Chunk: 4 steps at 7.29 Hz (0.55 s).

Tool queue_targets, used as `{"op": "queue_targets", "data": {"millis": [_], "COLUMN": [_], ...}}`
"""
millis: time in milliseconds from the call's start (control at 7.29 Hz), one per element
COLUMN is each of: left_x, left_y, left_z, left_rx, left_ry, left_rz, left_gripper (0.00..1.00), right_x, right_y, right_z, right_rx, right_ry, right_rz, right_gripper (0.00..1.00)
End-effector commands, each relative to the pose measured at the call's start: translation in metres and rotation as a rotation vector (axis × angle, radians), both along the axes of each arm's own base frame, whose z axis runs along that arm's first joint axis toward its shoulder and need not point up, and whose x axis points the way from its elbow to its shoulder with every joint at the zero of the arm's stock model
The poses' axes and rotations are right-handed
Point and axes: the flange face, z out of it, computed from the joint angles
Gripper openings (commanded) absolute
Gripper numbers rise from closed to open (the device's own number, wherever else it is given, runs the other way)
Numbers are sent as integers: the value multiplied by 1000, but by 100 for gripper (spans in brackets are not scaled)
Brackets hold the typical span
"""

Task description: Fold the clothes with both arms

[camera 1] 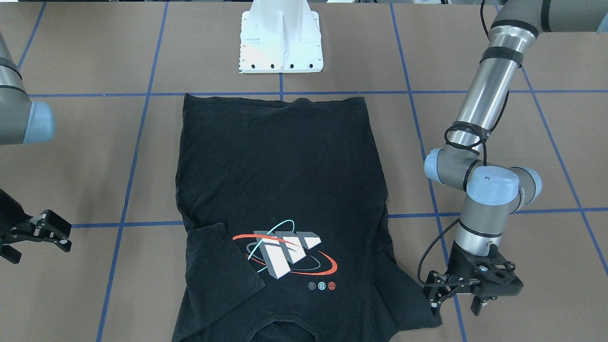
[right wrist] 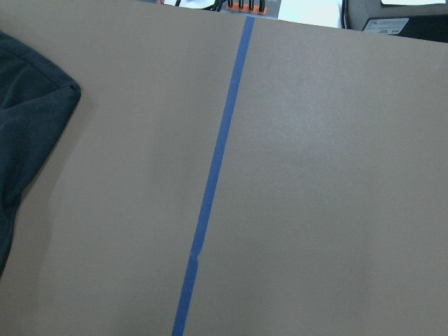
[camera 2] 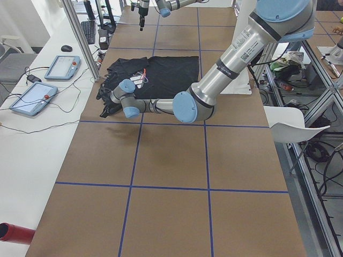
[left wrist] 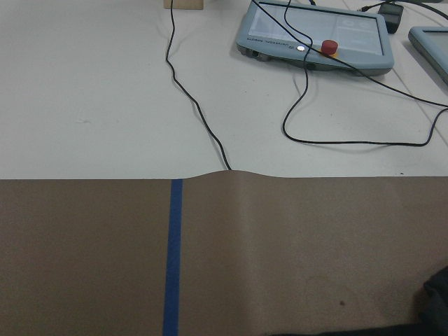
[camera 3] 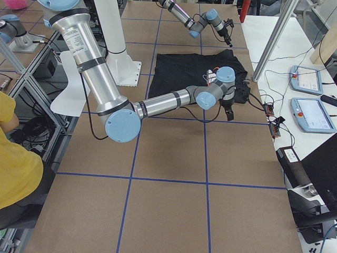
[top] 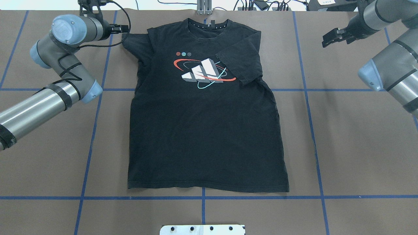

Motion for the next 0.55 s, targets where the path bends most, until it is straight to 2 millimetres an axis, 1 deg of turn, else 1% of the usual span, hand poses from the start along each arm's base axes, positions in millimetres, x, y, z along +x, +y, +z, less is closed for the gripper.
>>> {"op": "queue_targets", "data": {"millis": [0, 137, 274, 412], "left_x": [31, 36, 38, 39], "left_y": [-2, -1, 0, -2], "left_z": [-11, -5, 6, 6], "left_rx": [-13, -24, -42, -43], "left_ry": [-8, -18, -33, -37], "left_rz": [10, 16, 18, 17], "left_gripper": [84, 76, 74, 68], "right_x": [0, -1, -1, -1], "right_y": [0, 0, 0, 0], "right_z": [1, 2, 2, 4], "right_rx": [0, -1, -1, -4], "right_ry": [3, 4, 5, 6], "right_rz": [2, 1, 1, 1], "right_gripper": [100, 100, 100, 100]}}
